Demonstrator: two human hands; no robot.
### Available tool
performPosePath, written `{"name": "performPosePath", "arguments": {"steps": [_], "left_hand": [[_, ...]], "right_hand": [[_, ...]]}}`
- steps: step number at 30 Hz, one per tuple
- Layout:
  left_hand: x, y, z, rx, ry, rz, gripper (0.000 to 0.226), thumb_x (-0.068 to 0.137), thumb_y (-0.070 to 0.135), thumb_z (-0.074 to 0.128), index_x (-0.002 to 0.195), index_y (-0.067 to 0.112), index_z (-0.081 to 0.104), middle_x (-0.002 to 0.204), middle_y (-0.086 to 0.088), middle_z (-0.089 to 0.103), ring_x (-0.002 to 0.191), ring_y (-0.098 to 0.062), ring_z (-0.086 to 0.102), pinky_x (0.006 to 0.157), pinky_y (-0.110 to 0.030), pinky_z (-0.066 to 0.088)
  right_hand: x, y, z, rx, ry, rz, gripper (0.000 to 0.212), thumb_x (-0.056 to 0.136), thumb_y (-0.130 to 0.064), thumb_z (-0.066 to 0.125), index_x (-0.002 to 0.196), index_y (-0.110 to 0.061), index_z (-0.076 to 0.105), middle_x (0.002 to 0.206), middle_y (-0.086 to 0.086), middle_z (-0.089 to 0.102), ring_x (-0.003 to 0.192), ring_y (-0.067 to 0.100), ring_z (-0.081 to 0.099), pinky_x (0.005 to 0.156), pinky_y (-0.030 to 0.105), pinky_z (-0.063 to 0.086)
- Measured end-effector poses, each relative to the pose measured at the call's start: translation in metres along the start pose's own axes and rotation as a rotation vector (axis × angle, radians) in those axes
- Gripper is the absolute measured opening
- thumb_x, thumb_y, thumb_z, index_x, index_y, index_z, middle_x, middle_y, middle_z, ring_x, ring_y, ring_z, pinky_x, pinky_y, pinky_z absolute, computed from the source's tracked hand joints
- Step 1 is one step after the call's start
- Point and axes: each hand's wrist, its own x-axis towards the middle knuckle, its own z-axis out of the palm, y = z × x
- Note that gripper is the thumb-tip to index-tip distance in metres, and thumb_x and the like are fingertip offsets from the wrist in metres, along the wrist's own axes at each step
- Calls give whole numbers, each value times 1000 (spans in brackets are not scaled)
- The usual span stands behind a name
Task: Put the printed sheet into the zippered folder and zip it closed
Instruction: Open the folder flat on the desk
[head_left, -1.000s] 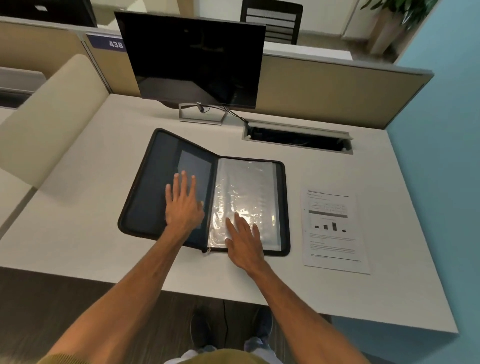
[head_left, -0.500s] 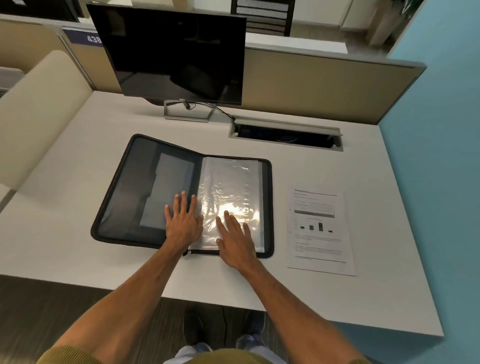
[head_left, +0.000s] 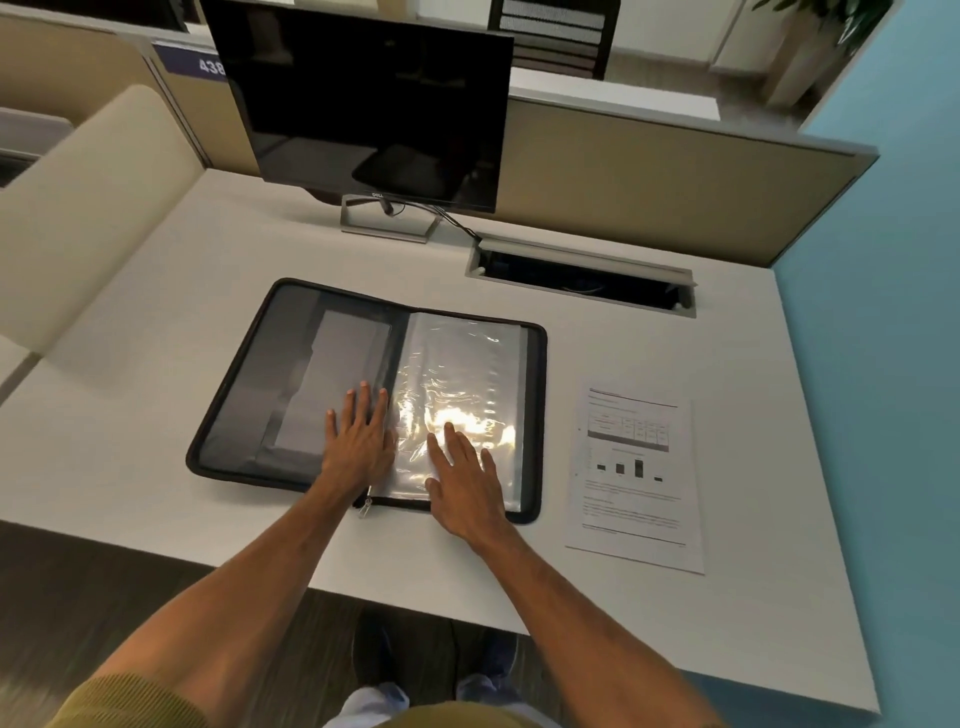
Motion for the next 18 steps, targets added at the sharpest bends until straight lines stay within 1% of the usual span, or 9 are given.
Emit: {"name": "performPosePath", "arguments": {"steps": [2,4,6,9,13,16,18], "left_hand": [[0,7,0,11,32,13,73,117,48,20,171,18,-18,177,-12,-27,167,-34,-18,136,-59,1],[1,20,0,20,84,49,72,117,47,20,171,18,-17,178,-11,-26,168,-33,-18,137,-58,1],[3,40,0,23,128,104,72,117,46,23,172,17,-15,178,-11,-24,168,-32,-15,137,-57,2],[6,83,2,26,150,191,71,117,43,26,173,17,-8,180,-11,-19,169,-31,-11,138,-55,4],[3,153,11,80,136,294,68,118,42,23,174,16,-6,181,-10,-15,170,-30,-6,138,-51,6],[-3,203,20,18,118,350,68,118,38,27,174,12,0,182,-10,-7,170,-30,2,139,-46,11],[-10,234,27,-61,81,361,68,117,36,32,173,10,4,182,-10,-2,169,-31,9,138,-44,16]], "right_hand": [[-2,3,-3,21,8,-11,68,113,-37,42,171,-27,9,180,2,-3,168,24,5,136,53,13],[-5,11,-7,27,51,-6,67,113,-37,41,171,-27,9,180,1,-1,168,23,6,136,52,12],[-12,25,-14,22,106,41,66,113,-38,39,171,-27,10,180,1,4,168,22,7,137,50,12],[-25,58,-29,28,167,170,65,113,-38,40,171,-26,13,180,1,7,167,21,10,137,49,13],[-49,112,-47,44,198,347,64,114,-37,38,171,-23,12,180,3,6,168,21,9,137,49,11],[-66,150,-58,60,203,481,65,114,-39,36,171,-23,10,180,3,3,168,21,6,137,48,9],[-77,171,-64,85,217,544,65,114,-39,38,171,-23,10,180,3,4,168,21,7,137,48,11]]}}
